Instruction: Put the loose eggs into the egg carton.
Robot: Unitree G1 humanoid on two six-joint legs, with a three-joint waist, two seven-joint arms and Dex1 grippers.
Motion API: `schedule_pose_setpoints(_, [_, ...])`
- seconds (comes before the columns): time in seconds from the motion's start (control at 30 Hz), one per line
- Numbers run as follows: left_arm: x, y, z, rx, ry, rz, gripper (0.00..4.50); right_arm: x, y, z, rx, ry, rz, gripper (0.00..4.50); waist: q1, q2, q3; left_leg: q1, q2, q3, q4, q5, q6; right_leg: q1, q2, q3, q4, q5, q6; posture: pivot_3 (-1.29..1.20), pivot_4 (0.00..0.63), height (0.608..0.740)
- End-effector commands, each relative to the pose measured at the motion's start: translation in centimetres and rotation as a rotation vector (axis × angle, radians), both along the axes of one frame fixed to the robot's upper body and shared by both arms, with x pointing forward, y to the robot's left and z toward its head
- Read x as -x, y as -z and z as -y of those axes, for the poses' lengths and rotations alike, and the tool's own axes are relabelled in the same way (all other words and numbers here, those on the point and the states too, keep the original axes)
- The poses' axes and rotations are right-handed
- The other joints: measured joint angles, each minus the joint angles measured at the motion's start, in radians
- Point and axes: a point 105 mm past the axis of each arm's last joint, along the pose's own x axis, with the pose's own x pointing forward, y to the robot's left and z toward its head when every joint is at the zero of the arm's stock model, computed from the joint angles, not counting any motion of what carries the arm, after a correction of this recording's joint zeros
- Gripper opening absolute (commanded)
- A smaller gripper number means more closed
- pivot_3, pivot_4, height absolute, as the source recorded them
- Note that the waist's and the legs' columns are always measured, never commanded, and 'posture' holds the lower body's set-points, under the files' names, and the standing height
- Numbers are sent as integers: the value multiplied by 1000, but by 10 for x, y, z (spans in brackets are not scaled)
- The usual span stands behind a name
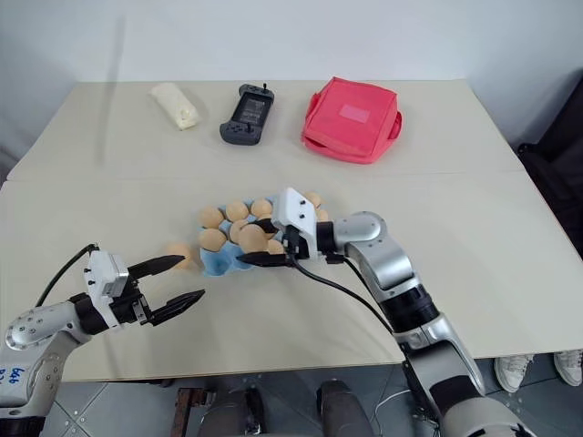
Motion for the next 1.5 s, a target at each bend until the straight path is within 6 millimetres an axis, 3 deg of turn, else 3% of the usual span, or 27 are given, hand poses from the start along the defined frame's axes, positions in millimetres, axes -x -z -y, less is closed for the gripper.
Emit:
schedule_pose_setpoints(0.03, [1,-7,-3,8,-11,42,4500,-5,-2,-20,24,43,28,2356,-5,0,0,-1,0,1,0,0,0,-2,0,0,1,0,0,0,150,740])
schedule_pose_setpoints(0.1, [2,-5,-6,8,-25,37,4500,-7,3,-26,45,55,35,2356,-11,0,0,-3,0,3,0,0,0,-6,0,0,3,0,0,0,150,740])
schedule_pose_setpoints(0.3, [6,-1,-9,8,-42,29,4500,-7,3,-27,50,55,37,4357,-15,0,0,-11,2,2,4,1,-1,-14,0,-1,6,0,0,0,150,740])
schedule_pose_setpoints(0.33, [6,-1,-9,9,-41,30,4500,-7,0,-23,43,53,42,4449,-15,0,0,-11,2,2,4,1,-1,-14,0,-1,6,0,0,0,150,740])
schedule_pose_setpoints(0.47, [6,-4,-6,11,-35,41,4500,-1,-9,-2,9,29,80,4449,-13,0,0,-11,1,2,5,1,-1,-14,1,-1,6,0,0,0,150,740])
schedule_pose_setpoints(0.63, [-2,-15,5,18,-8,77,4500,5,-11,62,-64,54,116,4449,5,-1,0,-12,-1,0,5,1,0,-12,0,-3,5,0,0,0,150,740])
schedule_pose_setpoints(0.77, [-8,-22,19,24,10,102,4500,13,-1,119,-110,94,127,4449,14,-1,0,-12,-1,1,5,1,2,-11,0,-2,2,0,0,0,150,740])
schedule_pose_setpoints(0.9, [-7,-26,22,34,7,117,4500,16,9,153,-80,157,86,4449,7,-1,0,-12,0,2,6,1,2,-11,1,0,2,0,0,0,150,740])
schedule_pose_setpoints(0.97, [-3,-23,14,30,-22,105,4500,15,9,170,-84,203,74,4449,0,-1,0,-11,1,2,8,2,1,-11,2,0,3,0,0,0,150,740])
schedule_pose_setpoints(1.0, [-1,-23,11,28,-32,100,4500,15,10,174,-85,217,73,4449,-1,-1,0,-11,1,2,9,2,1,-11,2,0,4,0,0,0,150,740])
schedule_pose_setpoints(1.1, [12,-14,-22,17,-177,71,4500,16,13,188,-77,269,61,4449,-10,-1,0,-11,1,2,12,2,2,-10,2,0,6,0,0,0,150,740])
schedule_pose_setpoints(1.27, [27,0,-69,-6,-389,45,4500,18,14,187,-83,255,78,4449,-9,-1,1,-11,1,0,13,1,3,-9,0,-1,6,0,1,0,150,740])
schedule_pose_setpoints(1.37, [34,7,-81,1,-444,27,4500,16,18,189,-73,263,80,4449,-9,-1,1,-11,0,0,13,0,4,-8,-1,-1,6,0,1,0,150,740])
schedule_pose_setpoints(1.5, [35,9,-83,8,-454,31,4500,14,22,191,-56,267,85,4449,-5,-2,1,-11,-1,0,13,-1,6,-7,-2,-2,4,0,1,0,150,740])
